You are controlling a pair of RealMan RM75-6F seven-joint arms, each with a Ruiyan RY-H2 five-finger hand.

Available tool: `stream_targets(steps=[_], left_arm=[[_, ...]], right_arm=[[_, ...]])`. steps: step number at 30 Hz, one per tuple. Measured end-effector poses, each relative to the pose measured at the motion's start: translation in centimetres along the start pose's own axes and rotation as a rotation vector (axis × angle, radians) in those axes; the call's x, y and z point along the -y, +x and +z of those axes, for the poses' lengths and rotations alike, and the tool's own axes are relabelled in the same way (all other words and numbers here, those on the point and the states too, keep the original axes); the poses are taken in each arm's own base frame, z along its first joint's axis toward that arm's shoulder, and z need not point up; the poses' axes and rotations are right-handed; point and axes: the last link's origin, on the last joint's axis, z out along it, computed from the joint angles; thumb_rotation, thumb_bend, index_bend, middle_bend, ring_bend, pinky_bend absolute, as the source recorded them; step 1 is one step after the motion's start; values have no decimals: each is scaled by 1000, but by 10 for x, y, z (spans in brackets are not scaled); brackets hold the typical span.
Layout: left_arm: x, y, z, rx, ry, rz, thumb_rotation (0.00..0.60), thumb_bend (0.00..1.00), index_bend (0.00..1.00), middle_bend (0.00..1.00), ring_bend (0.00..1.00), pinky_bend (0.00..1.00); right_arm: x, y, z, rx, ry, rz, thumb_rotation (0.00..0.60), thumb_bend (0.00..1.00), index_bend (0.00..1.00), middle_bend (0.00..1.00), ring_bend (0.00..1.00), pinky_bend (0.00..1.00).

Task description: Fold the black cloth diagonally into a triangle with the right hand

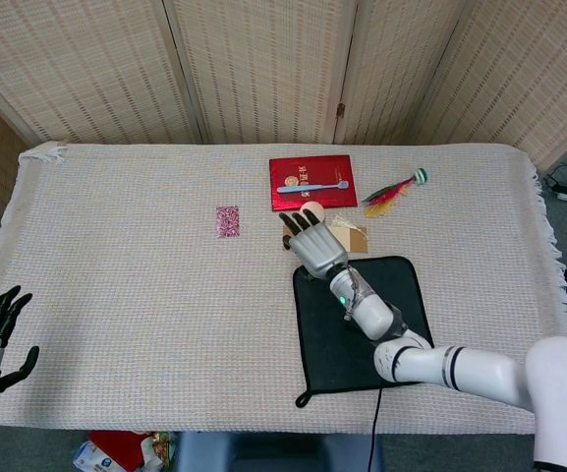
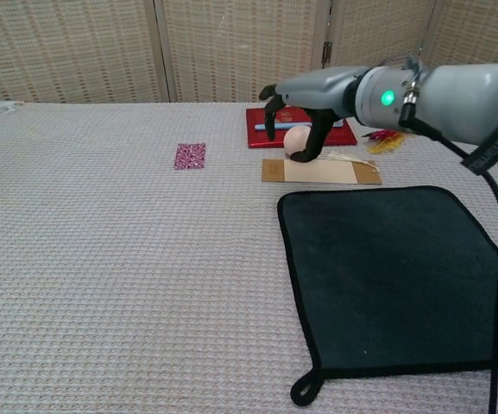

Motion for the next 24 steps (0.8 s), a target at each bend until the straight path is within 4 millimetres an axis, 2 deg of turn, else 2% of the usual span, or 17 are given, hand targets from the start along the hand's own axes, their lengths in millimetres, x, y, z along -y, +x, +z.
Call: stream_targets(steps=[5, 11, 24], left_arm=[[4, 5, -1, -17, 3, -24, 600, 503, 92, 11, 0, 0], [10, 11, -1, -34, 17, -30, 600, 503, 90, 11, 0, 0], [10, 9, 0, -32, 25, -22, 600, 504, 88, 12, 0, 0]], right_arm=[[12, -16, 29, 55, -10, -45, 600, 454, 408, 0, 0, 0], [14, -35, 46, 120, -26, -93, 600, 460, 412, 0, 0, 0], [6, -51, 46, 183, -33, -110, 600, 461, 412, 0, 0, 0]])
